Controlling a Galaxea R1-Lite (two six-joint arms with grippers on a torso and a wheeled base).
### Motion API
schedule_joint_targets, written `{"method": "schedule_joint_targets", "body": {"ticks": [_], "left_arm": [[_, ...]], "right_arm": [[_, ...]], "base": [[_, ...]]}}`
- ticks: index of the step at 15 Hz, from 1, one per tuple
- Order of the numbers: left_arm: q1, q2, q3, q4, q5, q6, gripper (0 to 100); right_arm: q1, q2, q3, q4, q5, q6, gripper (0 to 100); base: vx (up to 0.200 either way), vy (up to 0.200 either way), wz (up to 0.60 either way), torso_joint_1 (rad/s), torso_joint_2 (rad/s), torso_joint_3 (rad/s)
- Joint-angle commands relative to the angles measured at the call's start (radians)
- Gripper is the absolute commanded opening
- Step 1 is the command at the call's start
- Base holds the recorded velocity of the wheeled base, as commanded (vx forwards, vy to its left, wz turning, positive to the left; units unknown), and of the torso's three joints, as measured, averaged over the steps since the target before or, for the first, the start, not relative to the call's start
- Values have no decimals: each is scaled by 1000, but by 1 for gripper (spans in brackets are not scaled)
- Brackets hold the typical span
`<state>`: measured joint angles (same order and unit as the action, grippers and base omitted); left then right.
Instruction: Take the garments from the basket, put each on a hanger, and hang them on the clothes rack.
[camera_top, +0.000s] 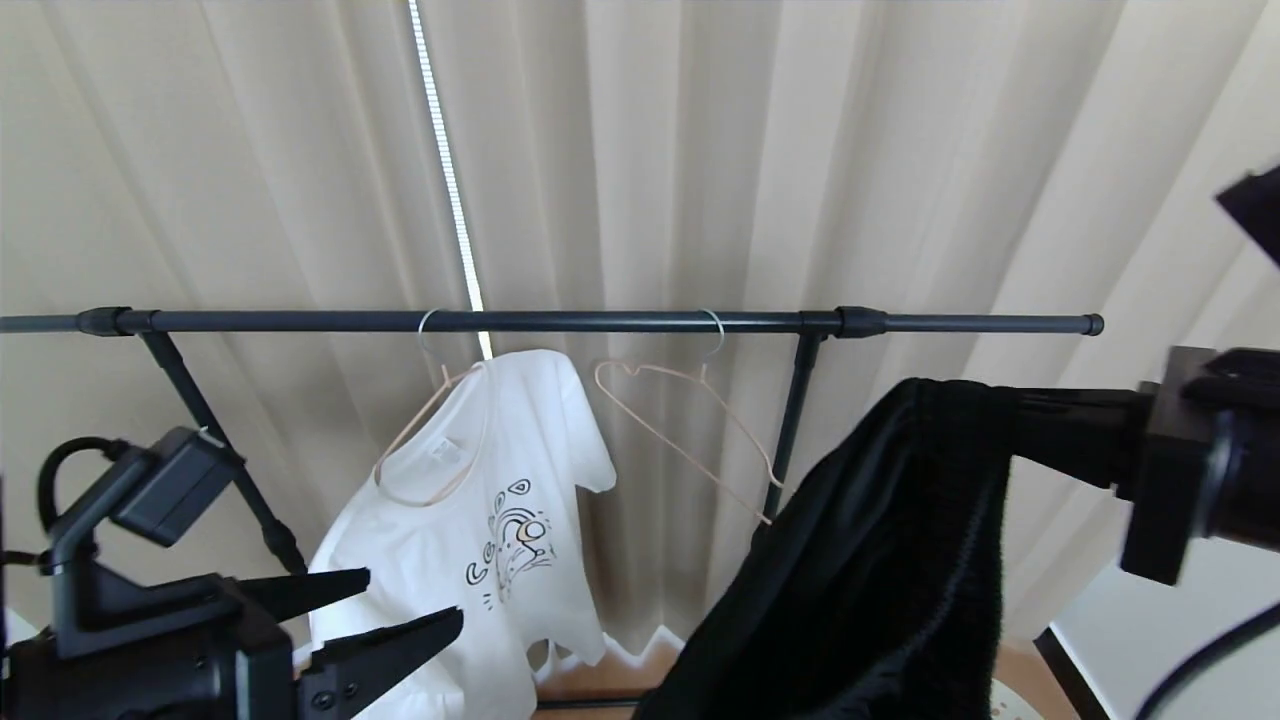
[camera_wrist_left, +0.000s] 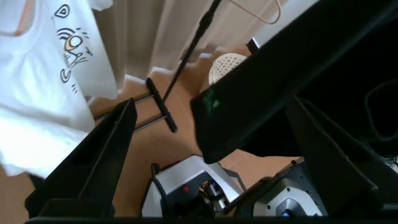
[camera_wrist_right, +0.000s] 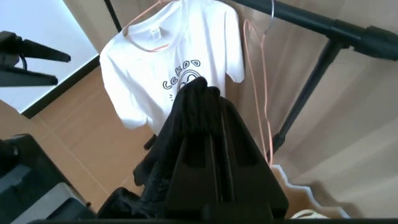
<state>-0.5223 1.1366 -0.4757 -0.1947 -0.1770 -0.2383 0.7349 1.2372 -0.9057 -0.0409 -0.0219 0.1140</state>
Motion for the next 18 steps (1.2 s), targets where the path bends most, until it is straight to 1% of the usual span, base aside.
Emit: {"method": "schedule_joint_targets", "body": {"ticks": [1,2,3,4,5,6,7,9,10,11,14,17,18], "left_arm": [[-50,169,-24,-75,-4,13,100],[-71,209,-26,-92,-36,13,100],[-91,258,-24,-97,-68,8,100],[-105,285,-27,-108,-68,-1,100],[-117,321,-26,-138,-68,-13,100],[-123,353,-24,-175,-65,-19,100],[-130,376,-23,-200,-64,-19,100],[-163,414,-21,-223,-45,-19,100],[-173,428,-23,-226,-29,-22,100],[-174,443,-24,-252,-7,-26,100],[-203,473,-30,-328,56,-116,100],[-243,545,-29,-353,136,-127,100],[-245,574,-32,-354,162,-127,100]], "right_arm": [[31,176,-48,-53,-10,1,0],[43,226,-76,-73,-38,4,0],[60,269,-78,-106,-76,7,0],[64,300,-74,-142,-104,18,0],[77,326,-71,-185,-141,52,0],[92,346,-79,-220,-194,81,0],[97,363,-82,-246,-228,90,0],[103,386,-78,-310,-254,92,0],[104,386,-78,-317,-266,93,0],[104,386,-79,-318,-282,93,0],[124,384,-78,-318,-283,96,0],[133,384,-79,-323,-285,102,0],[133,381,-79,-350,-289,128,0]], "base": [[0,0,0,0,0,0],[0,0,0,0,0,0],[0,0,0,0,0,0],[0,0,0,0,0,0],[0,0,0,0,0,0],[0,0,0,0,0,0],[0,0,0,0,0,0],[0,0,0,0,0,0],[0,0,0,0,0,0],[0,0,0,0,0,0],[0,0,0,0,0,0],[0,0,0,0,0,0],[0,0,0,0,0,0]]}}
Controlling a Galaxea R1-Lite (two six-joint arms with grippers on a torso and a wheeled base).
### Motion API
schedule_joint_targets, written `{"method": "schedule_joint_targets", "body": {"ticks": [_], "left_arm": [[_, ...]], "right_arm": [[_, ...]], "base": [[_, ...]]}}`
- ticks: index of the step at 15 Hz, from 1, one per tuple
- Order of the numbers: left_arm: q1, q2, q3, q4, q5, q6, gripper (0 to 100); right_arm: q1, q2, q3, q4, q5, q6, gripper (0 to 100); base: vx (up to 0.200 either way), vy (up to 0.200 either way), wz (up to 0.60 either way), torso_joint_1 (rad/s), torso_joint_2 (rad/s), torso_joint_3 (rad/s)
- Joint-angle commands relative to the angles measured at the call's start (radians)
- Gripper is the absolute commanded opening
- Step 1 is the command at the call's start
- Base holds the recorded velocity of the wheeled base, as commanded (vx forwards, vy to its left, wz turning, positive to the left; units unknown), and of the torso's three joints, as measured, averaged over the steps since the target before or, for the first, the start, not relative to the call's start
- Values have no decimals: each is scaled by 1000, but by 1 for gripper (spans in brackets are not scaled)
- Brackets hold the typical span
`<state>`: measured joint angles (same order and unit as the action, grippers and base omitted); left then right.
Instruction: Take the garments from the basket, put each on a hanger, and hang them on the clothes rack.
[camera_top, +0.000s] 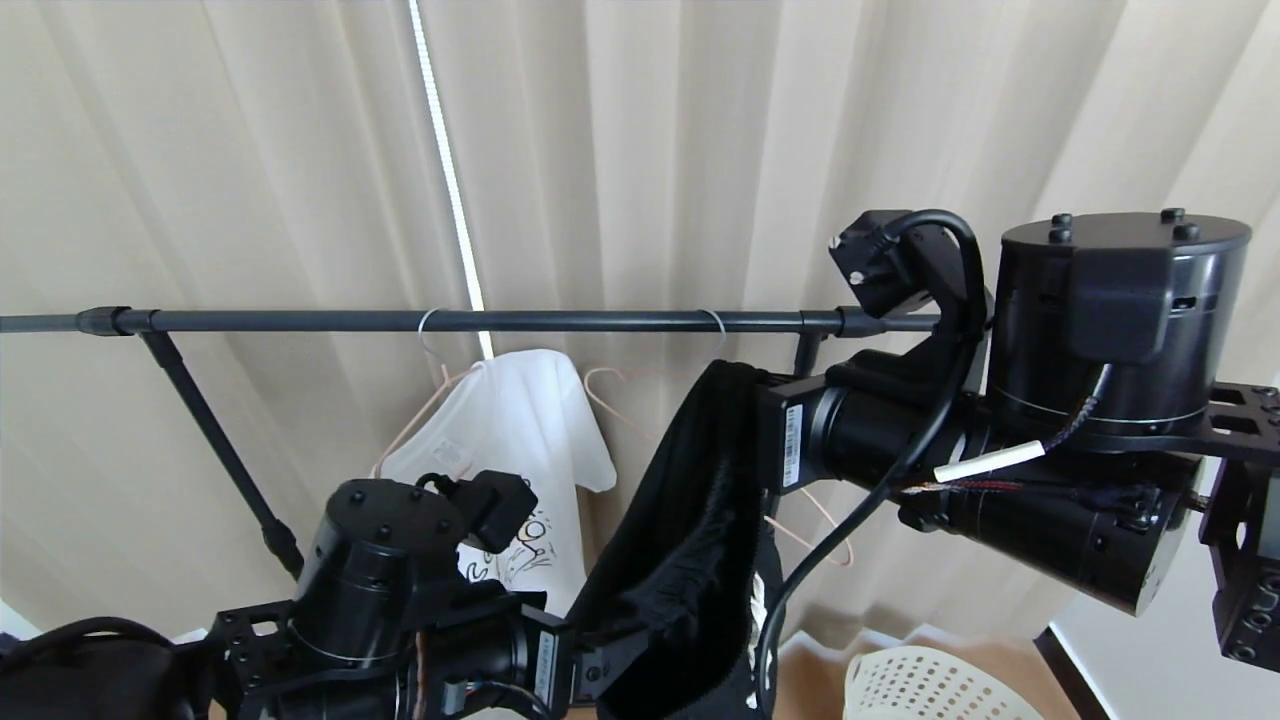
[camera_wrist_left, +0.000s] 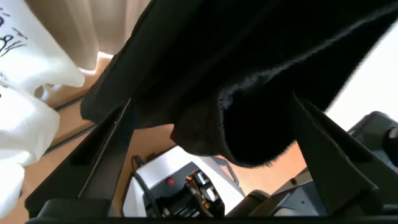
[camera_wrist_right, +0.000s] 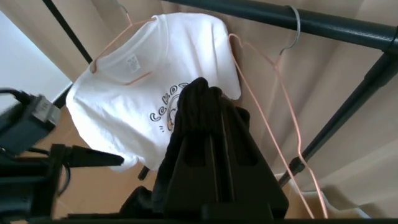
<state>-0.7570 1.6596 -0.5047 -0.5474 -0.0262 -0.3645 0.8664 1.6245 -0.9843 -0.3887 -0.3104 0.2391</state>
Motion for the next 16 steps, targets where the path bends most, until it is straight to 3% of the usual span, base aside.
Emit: {"method": "schedule_joint_targets", "body": {"ticks": [1,6,8,9,13,15,16], "left_arm": [[-15,75,-3,-2,32,-1,100],[-48,189,-5,-3,150,27,100],[-56,207,9,-62,192,29,100],[-56,207,15,-83,193,29,0],[-48,132,37,-129,209,41,0],[-45,83,38,-128,221,56,0],[-41,34,40,-124,249,78,0]], "right_arm": [[2,-9,-1,-24,-22,9,0],[0,-52,-2,-24,-55,6,0],[-13,-66,1,-18,-56,6,0],[-18,-69,3,-16,-56,6,0],[-67,-104,30,-12,-104,-17,0],[-99,-118,42,-10,-145,-50,0],[-116,-143,78,-7,-184,-112,0]], "base": [[0,0,0,0,0,0],[0,0,0,0,0,0],[0,0,0,0,0,0],[0,0,0,0,0,0],[0,0,0,0,0,0],[0,0,0,0,0,0],[0,0,0,0,0,0]]}}
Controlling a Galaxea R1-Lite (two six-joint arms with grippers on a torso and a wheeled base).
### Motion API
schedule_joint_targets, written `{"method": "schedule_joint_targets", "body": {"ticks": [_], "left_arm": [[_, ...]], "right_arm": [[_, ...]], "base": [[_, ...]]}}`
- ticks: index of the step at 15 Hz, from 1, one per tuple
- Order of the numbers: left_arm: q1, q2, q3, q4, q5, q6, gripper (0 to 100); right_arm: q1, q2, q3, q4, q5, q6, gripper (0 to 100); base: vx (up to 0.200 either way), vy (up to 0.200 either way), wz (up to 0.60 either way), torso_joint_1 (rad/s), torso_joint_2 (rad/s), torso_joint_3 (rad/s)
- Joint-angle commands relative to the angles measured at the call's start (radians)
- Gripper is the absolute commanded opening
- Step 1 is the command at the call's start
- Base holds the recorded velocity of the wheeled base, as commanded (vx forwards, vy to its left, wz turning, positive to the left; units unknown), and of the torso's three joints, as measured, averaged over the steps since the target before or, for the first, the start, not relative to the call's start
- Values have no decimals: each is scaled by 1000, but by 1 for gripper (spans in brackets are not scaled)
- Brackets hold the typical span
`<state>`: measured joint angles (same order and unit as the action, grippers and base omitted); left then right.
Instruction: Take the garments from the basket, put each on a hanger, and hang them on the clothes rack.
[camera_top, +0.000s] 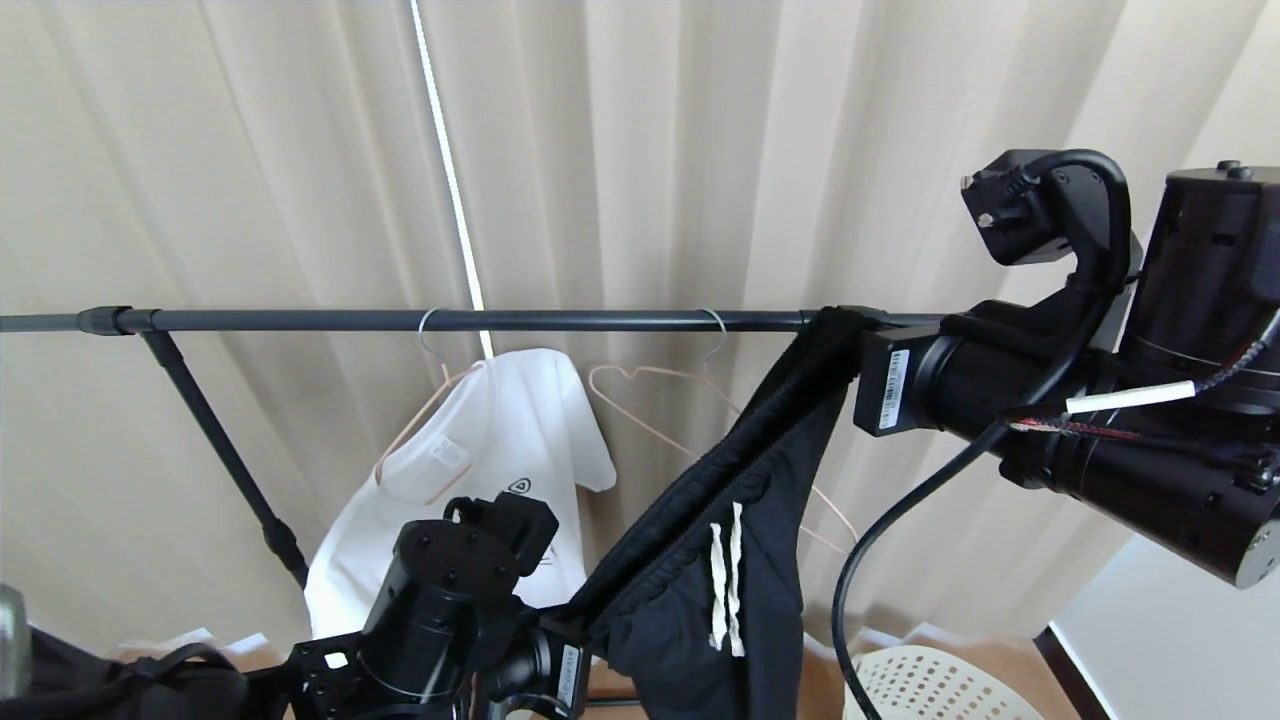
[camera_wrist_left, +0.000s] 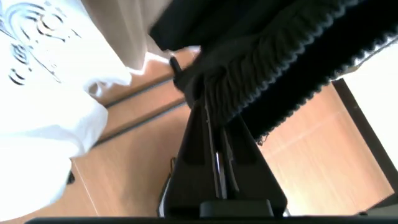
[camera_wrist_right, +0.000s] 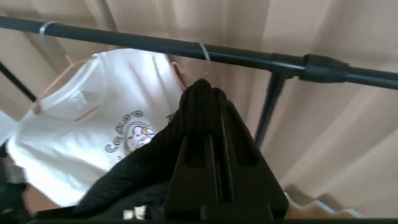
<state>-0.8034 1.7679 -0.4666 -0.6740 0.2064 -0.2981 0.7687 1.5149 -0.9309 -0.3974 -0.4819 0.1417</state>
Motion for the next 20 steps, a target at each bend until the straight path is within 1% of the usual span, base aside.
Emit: {"method": "schedule_joint_targets", "body": {"ticks": [1,2,3,4,5,6,7,8,10,11,12,14,16,17,18,19,20], "left_arm": [[9,-100,0,2,42,30,0],[16,-119,2,2,76,45,0],[23,-137,0,2,90,59,0],[26,-148,2,2,91,63,0],[29,-154,0,2,94,65,0],[36,-177,-9,4,103,70,0],[47,-208,-12,5,117,93,0],[70,-228,-23,11,130,117,0],[95,-237,-49,24,140,125,0],[116,-245,-86,68,171,137,0],[125,-269,-95,111,185,149,0],[127,-285,-101,140,185,183,0],[144,-301,-132,142,185,246,0],[145,-301,-139,142,185,254,0],[145,-297,-184,143,179,264,0],[144,-288,-218,145,177,264,0],[142,-258,-277,157,162,264,0]], "right_arm": [[-28,-58,69,11,-41,-68,0],[-37,-90,122,29,-69,-132,0],[-63,-128,175,68,-90,-205,0],[-97,-150,199,108,-93,-254,0],[-109,-157,214,143,-93,-269,0],[-106,-153,224,184,-96,-271,0],[-105,-140,228,195,-95,-269,0],[-105,-116,231,186,-95,-267,0],[-105,-110,231,189,-95,-266,0],[-105,-108,231,187,-93,-267,0],[-105,-110,231,186,-93,-266,0],[-105,-117,228,186,-93,-267,0],[-105,-154,228,195,-95,-274,0],[-105,-159,227,195,-95,-274,0],[-101,-179,231,201,-93,-287,0],[-92,-193,236,216,-90,-318,0],[-65,-222,262,243,-83,-353,0]], "base": [[0,0,0,0,0,0],[0,0,0,0,0,0],[0,0,0,0,0,0],[0,0,0,0,0,0],[0,0,0,0,0,0],[0,0,0,0,0,0],[0,0,0,0,0,0],[0,0,0,0,0,0],[0,0,0,0,0,0],[0,0,0,0,0,0],[0,0,0,0,0,0],[0,0,0,0,0,0],[0,0,0,0,0,0],[0,0,0,0,0,0],[0,0,0,0,0,0],[0,0,0,0,0,0],[0,0,0,0,0,0]]}}
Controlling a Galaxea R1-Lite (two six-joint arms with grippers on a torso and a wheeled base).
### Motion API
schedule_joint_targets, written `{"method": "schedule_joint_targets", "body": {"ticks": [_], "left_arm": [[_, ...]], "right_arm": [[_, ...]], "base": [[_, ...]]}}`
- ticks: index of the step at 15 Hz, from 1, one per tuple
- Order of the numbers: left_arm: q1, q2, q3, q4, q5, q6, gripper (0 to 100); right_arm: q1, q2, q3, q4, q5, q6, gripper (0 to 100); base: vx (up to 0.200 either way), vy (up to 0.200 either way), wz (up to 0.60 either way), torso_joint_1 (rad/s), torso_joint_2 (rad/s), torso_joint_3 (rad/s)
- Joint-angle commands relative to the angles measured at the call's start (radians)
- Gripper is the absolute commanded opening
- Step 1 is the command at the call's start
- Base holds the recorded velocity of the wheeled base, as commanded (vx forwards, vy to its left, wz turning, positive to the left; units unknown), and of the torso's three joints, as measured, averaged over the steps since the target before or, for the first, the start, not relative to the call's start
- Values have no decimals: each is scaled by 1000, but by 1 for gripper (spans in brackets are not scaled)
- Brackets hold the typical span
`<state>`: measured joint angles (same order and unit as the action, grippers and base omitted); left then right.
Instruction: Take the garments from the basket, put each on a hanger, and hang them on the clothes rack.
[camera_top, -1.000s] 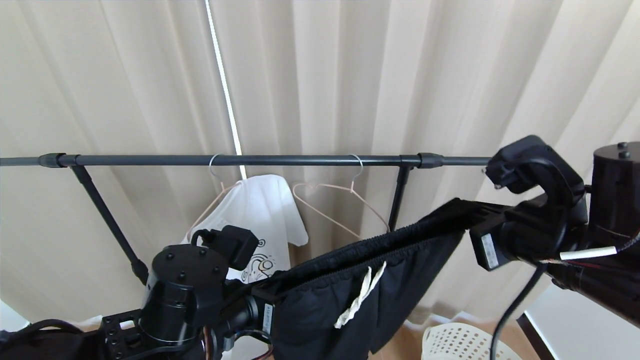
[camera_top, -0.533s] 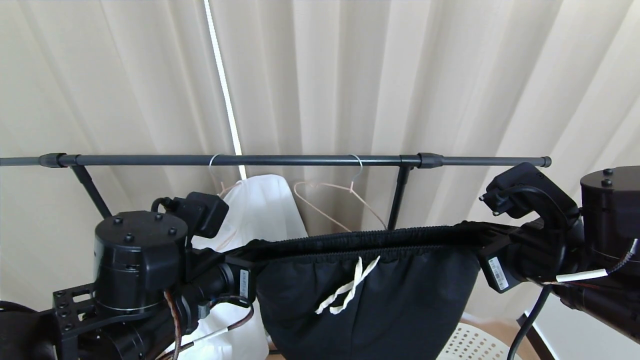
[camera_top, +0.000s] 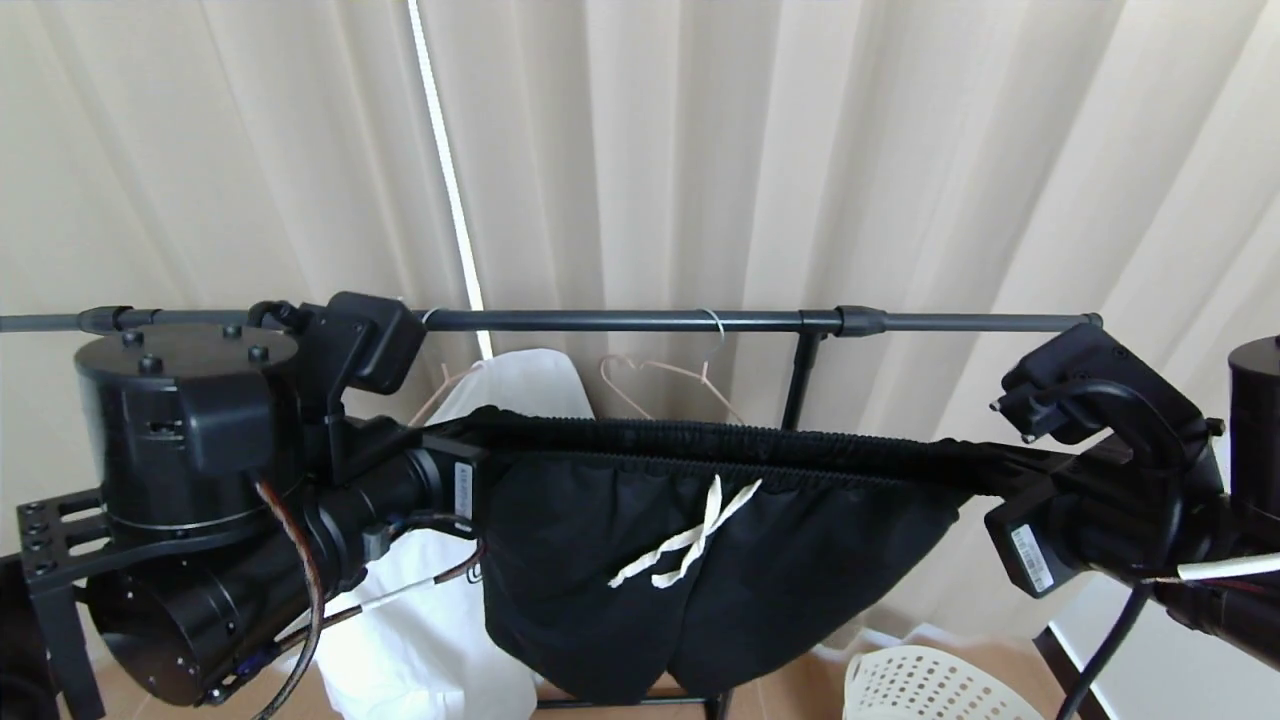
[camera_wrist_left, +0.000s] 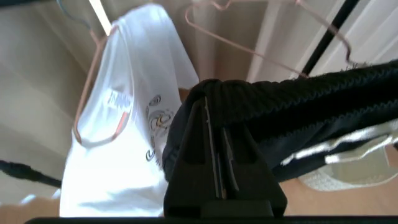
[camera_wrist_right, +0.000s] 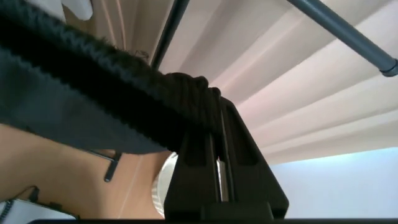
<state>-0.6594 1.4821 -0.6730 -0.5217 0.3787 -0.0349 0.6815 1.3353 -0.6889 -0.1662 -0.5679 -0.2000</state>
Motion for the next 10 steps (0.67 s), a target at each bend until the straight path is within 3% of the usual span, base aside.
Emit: {"method": "schedule_joint_targets", "body": {"ticks": [1,3,4,6,10], "left_arm": [[-5,43,-119,9,-52,-5,0],[-6,81,-185,9,-136,-7,0],[-16,141,-263,11,-152,-7,0],[-29,207,-347,19,-155,-8,0],[-42,302,-504,17,-198,-68,0]], "right_arm": [[39,-54,37,33,31,-50,0],[59,-65,65,47,121,-95,0],[127,-64,91,47,174,-102,0],[197,-84,117,51,204,-125,0],[253,-131,143,42,367,-185,0]], "base": [[0,0,0,0,0,0],[0,0,0,0,0,0],[0,0,0,0,0,0],[0,0,0,0,0,0],[0,0,0,0,0,0]]}}
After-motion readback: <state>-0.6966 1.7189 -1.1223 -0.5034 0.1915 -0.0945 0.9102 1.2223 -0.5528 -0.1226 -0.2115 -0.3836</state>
